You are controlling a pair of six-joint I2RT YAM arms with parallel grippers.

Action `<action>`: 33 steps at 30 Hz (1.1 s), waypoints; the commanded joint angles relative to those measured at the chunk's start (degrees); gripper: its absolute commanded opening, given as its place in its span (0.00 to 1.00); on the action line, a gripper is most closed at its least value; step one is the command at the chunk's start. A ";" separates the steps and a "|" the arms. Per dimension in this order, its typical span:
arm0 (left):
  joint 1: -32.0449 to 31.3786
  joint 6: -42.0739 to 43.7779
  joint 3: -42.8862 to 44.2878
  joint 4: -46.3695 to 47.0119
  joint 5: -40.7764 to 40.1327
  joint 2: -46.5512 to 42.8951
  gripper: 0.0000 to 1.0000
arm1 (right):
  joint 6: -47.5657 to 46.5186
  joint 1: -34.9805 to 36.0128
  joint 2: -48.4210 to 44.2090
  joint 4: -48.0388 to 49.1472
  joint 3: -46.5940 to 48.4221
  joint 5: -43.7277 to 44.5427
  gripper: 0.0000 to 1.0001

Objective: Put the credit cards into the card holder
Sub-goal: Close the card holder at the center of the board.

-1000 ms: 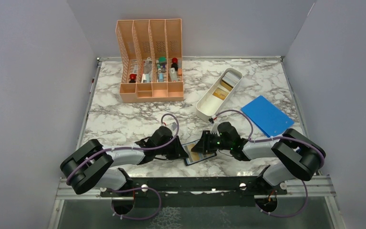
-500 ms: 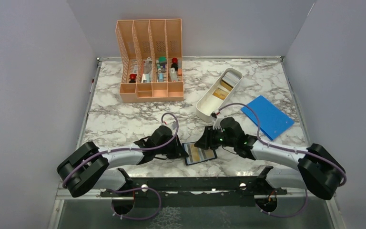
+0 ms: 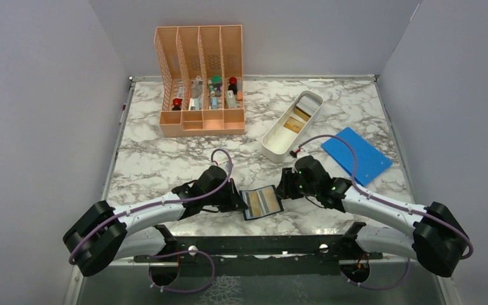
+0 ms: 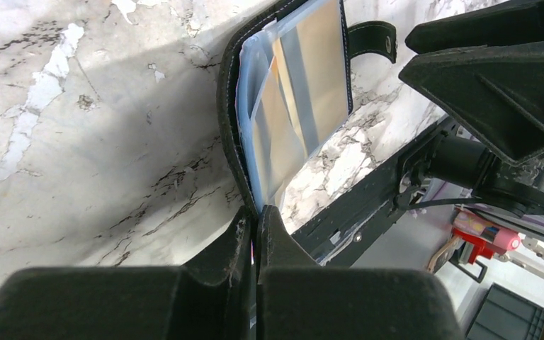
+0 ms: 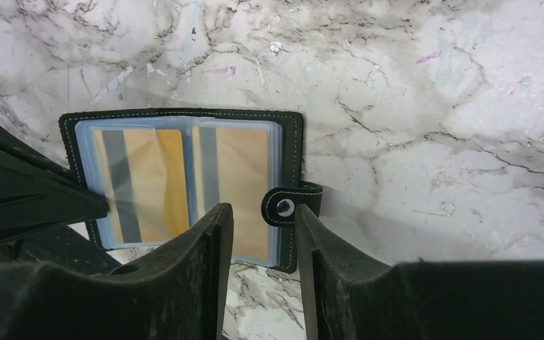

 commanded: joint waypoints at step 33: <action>-0.21 -0.66 2.54 8.76 5.36 -1.48 0.31 | 3.01 0.32 3.28 14.62 -4.77 -10.31 0.01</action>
